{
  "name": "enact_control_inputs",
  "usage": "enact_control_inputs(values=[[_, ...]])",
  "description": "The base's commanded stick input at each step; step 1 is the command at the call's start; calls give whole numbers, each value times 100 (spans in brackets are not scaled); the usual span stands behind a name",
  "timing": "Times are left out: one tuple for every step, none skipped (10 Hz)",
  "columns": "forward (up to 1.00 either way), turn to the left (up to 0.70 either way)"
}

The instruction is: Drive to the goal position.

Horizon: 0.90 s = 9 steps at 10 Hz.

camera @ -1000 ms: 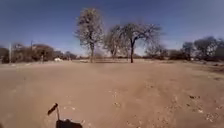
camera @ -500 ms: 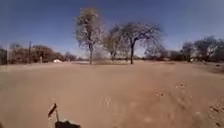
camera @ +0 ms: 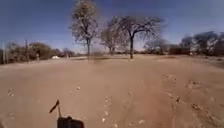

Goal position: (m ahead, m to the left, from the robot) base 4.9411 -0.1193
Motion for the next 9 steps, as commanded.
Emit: enact_control_inputs(values=[[100,0],[100,0],[100,0],[100,0],[100,0],[100,0],[100,0],[100,0],[100,0]])
